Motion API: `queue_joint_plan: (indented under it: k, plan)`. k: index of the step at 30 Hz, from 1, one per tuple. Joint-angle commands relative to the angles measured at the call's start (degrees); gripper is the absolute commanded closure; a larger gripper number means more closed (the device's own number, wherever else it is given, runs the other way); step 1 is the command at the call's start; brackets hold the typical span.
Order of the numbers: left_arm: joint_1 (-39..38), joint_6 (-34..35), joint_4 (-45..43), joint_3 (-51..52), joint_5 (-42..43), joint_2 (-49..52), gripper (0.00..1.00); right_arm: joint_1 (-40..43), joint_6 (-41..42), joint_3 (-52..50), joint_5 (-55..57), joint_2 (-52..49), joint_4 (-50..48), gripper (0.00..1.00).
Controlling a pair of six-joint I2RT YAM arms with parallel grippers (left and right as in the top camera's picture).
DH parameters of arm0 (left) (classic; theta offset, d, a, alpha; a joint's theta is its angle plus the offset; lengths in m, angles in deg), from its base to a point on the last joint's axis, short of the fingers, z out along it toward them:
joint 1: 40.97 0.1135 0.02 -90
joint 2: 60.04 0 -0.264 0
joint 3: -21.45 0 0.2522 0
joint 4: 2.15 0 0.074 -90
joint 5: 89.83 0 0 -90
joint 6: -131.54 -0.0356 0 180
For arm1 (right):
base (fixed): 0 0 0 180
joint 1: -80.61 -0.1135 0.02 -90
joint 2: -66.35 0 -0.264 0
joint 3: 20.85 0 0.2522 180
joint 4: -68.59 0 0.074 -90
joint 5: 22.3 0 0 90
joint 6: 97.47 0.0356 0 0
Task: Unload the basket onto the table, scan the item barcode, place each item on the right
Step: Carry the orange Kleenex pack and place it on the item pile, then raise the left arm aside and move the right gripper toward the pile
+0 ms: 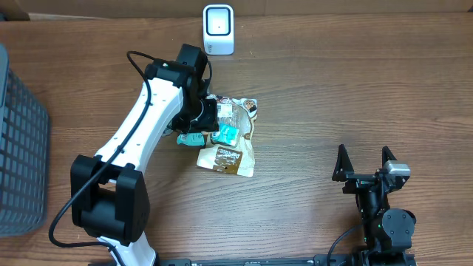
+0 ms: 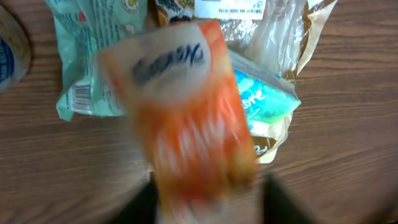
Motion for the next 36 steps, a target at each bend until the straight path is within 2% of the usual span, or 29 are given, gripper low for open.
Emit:
queue_joint_plan:
  k: [1,3,9,15,19,22,27,34,35,36]
  plan:
    - [-0.1,0.4,0.9,-0.2,0.0,0.1,0.31,0.4,0.0,-0.6,0.2,0.5,-0.3,0.00]
    - [0.0,0.4,1.2,-0.4,0.8,0.1,0.28,0.4,0.0,-0.6,0.1,0.5,-0.3,0.00]
    - [1.2,0.3,3.6,-6.0,3.1,-1.3,0.30,0.4,0.2,-0.6,-0.2,0.5,-0.6,0.00]
    - [3.9,-2.6,11.4,-20.9,2.6,-3.1,0.27,0.4,0.3,-0.5,-16.1,0.5,-3.0,0.00]
    - [7.6,-4.7,16.1,-31.0,2.5,-3.3,0.21,0.4,4.8,1.8,-19.5,-0.6,-0.8,0.00]
    - [11.5,-4.8,18.4,-36.5,1.3,-3.3,0.20,0.4,5.0,5.6,-23.5,-3.7,0.6,0.00]
    - [17.9,-4.8,19.2,-39.5,0.1,-3.3,0.14,0.4,4.9,16.4,-26.6,-14.3,6.3,0.00]
    - [23.7,-4.8,20.3,-39.5,-8.5,-3.3,0.12,0.3,4.2,37.1,-28.9,-36.2,20.2,0.00]
    - [24.0,-4.8,20.3,-39.5,-9.8,-3.3,0.09,0.3,4.2,40.2,-28.9,-39.5,22.4,0.00]
    - [24.0,-4.8,20.3,-39.4,-11.0,-3.3,0.00,0.3,4.2,43.2,-29.1,-42.8,24.5,0.00]
